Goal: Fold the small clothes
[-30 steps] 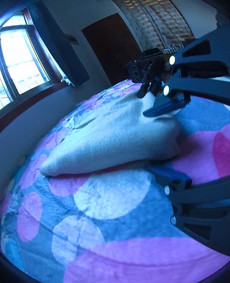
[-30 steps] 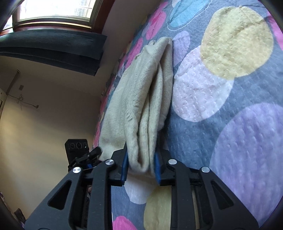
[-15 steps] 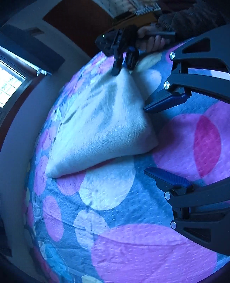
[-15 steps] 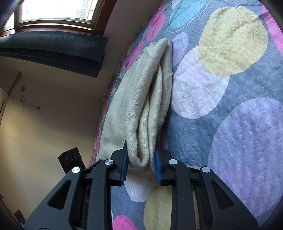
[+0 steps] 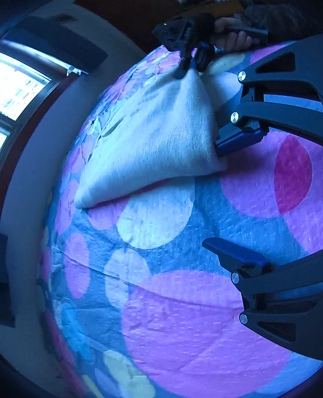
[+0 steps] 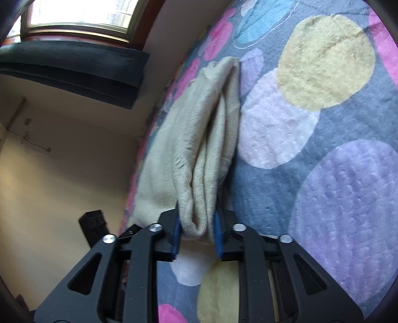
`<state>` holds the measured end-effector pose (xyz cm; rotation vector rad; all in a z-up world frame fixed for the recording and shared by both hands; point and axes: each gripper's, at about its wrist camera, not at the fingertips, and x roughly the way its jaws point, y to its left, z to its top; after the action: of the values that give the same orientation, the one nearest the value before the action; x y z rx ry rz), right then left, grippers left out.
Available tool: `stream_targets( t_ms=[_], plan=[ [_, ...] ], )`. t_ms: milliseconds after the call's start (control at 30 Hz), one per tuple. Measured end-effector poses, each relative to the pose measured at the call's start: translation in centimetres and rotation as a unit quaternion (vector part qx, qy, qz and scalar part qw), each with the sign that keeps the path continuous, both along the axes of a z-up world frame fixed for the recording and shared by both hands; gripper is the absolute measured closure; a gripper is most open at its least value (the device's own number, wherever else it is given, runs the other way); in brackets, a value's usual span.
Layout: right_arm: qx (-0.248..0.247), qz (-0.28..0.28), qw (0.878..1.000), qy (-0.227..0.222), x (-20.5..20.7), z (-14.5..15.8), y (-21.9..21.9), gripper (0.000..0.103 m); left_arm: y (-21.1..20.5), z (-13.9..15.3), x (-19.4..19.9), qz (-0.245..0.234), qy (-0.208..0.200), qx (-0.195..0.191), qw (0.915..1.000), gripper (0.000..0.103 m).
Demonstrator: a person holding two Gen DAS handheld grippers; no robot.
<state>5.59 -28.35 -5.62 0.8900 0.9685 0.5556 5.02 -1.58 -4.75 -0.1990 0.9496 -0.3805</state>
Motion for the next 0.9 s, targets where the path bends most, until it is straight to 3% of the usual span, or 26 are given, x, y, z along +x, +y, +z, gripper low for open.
stream_targets(
  t_ms=[133, 367, 467, 500, 567, 667, 800, 900],
  plan=[
    [-0.031, -0.007, 1.0, 0.002, -0.2, 0.4, 0.2, 0.09, -0.1, 0.0, -0.5, -0.011, -0.006, 0.01, 0.9999, 0.036],
    [-0.015, -0.009, 1.0, 0.007, 0.2, -0.1, -0.4, 0.091, 0.7, 0.1, -1.2, -0.013, -0.006, -0.004, 0.9999, 0.036],
    [-0.004, -0.013, 1.0, 0.008, 0.1, -0.1, -0.7, 0.09, 1.8, 0.6, -1.7, -0.001, 0.001, -0.046, 0.9989, 0.036],
    [0.001, -0.011, 1.0, 0.008, 0.1, -0.2, -0.8, 0.09, 2.4, 0.8, -1.7, 0.001, 0.009, -0.081, 0.9967, 0.036],
    [0.005, -0.011, 1.0, 0.008, 0.3, -0.4, -1.0, 0.09, 3.3, 0.7, -1.1, -0.004, 0.033, -0.146, 0.9887, 0.036],
    [-0.004, -0.008, 1.0, 0.004, 0.6, -0.3, -0.8, 0.09, 3.0, -0.1, 0.5, -0.02, 0.065, -0.205, 0.9764, 0.036],
    [0.003, -0.007, 1.0, 0.003, 0.7, -0.7, -0.9, 0.09, 1.3, -0.9, 1.9, -0.032, 0.077, -0.194, 0.9774, 0.036],
    [-0.006, -0.003, 1.0, 0.001, 0.8, -0.7, -0.8, 0.09, 0.7, -1.2, 2.1, -0.024, 0.068, -0.153, 0.9856, 0.052]
  ],
)
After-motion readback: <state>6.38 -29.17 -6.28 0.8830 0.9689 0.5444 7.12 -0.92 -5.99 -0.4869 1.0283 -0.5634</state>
